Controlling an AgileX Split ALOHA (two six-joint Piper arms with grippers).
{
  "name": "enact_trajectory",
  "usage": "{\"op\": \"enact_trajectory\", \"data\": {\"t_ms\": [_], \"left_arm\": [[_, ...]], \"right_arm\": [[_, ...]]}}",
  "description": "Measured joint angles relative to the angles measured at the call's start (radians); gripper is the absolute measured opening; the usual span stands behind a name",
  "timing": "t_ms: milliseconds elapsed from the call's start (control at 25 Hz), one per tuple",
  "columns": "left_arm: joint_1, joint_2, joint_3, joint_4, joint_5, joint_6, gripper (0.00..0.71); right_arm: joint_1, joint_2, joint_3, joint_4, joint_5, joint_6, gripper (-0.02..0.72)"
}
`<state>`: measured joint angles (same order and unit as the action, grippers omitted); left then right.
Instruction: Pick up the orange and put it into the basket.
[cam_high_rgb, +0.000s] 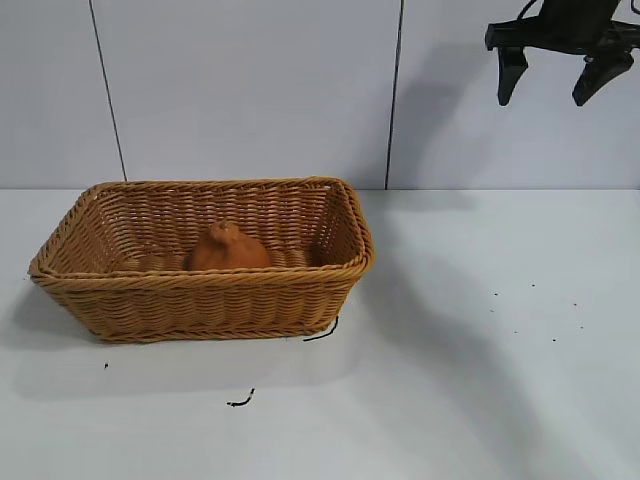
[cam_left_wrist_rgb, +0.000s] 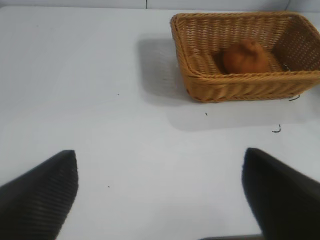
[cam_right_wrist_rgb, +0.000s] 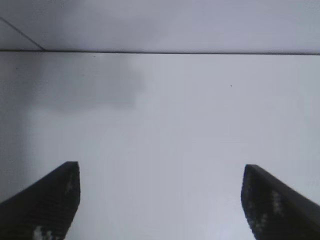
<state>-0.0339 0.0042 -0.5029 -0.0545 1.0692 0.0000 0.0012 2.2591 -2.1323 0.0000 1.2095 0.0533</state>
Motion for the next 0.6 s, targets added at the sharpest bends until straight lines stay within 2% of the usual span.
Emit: {"op": "enact_trajectory", "data": {"t_ms": [200,600], "left_arm": [[0.000,0.000,0.000,0.000,0.000,0.000,0.639],[0.000,0.000,0.000,0.000,0.000,0.000,0.639]], "right_arm": [[0.000,-0.181,0.312,0.011,0.000,-0.012,0.628],[0.000,-0.754,0.957,0.024,0.002,-0.043,0.628]]}}
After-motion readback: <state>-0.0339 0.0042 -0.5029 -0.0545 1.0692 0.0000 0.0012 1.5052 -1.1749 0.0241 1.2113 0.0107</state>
